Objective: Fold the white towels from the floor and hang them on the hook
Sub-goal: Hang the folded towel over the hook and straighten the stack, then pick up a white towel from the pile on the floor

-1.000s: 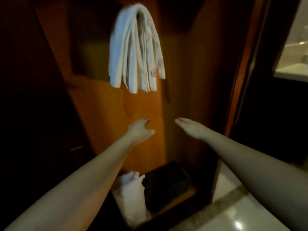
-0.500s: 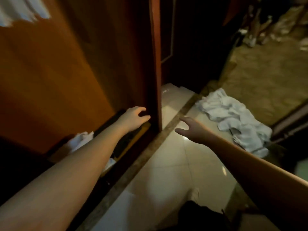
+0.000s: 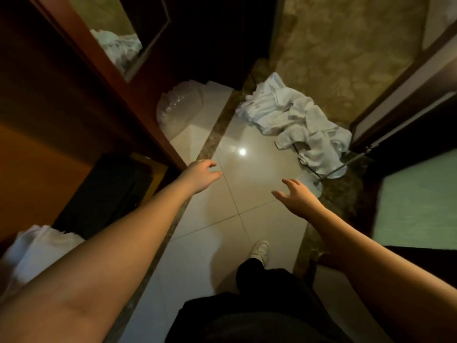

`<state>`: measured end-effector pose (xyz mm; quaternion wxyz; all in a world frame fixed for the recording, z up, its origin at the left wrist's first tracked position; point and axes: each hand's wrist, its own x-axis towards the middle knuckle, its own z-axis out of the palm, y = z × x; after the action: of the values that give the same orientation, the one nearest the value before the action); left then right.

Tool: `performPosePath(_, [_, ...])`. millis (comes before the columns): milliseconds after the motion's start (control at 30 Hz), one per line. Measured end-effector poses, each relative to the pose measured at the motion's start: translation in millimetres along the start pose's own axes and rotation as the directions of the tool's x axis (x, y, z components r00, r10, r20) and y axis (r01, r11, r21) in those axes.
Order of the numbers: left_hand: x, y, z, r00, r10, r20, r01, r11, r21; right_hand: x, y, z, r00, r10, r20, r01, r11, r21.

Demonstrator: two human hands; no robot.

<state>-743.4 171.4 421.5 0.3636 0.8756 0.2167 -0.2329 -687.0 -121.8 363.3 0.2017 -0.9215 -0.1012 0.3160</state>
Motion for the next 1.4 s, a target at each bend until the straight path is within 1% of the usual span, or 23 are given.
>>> performPosePath(200, [89.2, 56.7, 21.1, 0.996, -0.020, 0.088, 0.020, 1.000, 0.004, 68.1, 49.9, -35.2, 0.986, 0.145, 0.076, -0.148, 0.988, 0.036])
performPosePath(367, [170.0, 101.4, 35.4, 0.985, -0.005, 0.173, -0.007, 0.998, 0.065, 128.8, 79.2, -58.7, 0.966, 0.244, 0.086, -0.251, 0.963, 0.093])
performPosePath(567, [288.5, 147.3, 49.3, 0.961, 0.010, 0.275, -0.043, 0.992, 0.116, 205.1, 107.7, -75.5, 0.929, 0.353, 0.108, -0.368, 0.913, 0.174])
performPosePath(667, [357.4, 170.9, 57.0, 0.941, 0.025, 0.336, -0.080, 0.985, 0.153, 246.5, 126.9, -81.0, 0.882, 0.456, 0.118, -0.471, 0.854, 0.221])
performPosePath(767, [424.7, 190.9, 68.2, 0.912, 0.026, 0.409, -0.124, 0.969, 0.215, 293.4, 144.8, -87.0, 0.825, 0.541, 0.166, -0.565, 0.771, 0.294])
performPosePath(867, [489.8, 209.0, 89.2, 0.881, 0.027, 0.473, -0.156, 0.959, 0.236, 341.9, 163.6, -90.0, 0.771, 0.601, 0.211, -0.624, 0.647, 0.439])
performPosePath(967, [550.2, 220.8, 125.6, 0.857, 0.026, 0.515, -0.148, 0.969, 0.199, 392.0, 192.4, -82.6, 0.726, 0.648, 0.231, -0.649, 0.533, 0.543])
performPosePath(1100, [627.3, 221.9, 200.0, 0.827, 0.016, 0.563, -0.121, 0.981, 0.151, 463.5, 251.9, -54.7, 0.709, 0.654, 0.264, -0.648, 0.457, 0.610])
performPosePath(1200, [682.7, 211.7, 265.7, 0.822, 0.011, 0.569, -0.104, 0.986, 0.131, 514.4, 301.9, -21.8, 0.706, 0.657, 0.265, -0.644, 0.439, 0.627])
performPosePath(1333, [740.6, 186.7, 356.8, 0.823, -0.051, 0.566, -0.006, 0.995, 0.099, 574.2, 364.5, 24.4, 0.682, 0.681, 0.268, -0.658, 0.411, 0.630])
performPosePath(1400, [764.2, 174.0, 400.6, 0.809, -0.079, 0.583, 0.045, 0.996, 0.073, 598.2, 394.0, 44.6, 0.672, 0.689, 0.272, -0.666, 0.402, 0.629])
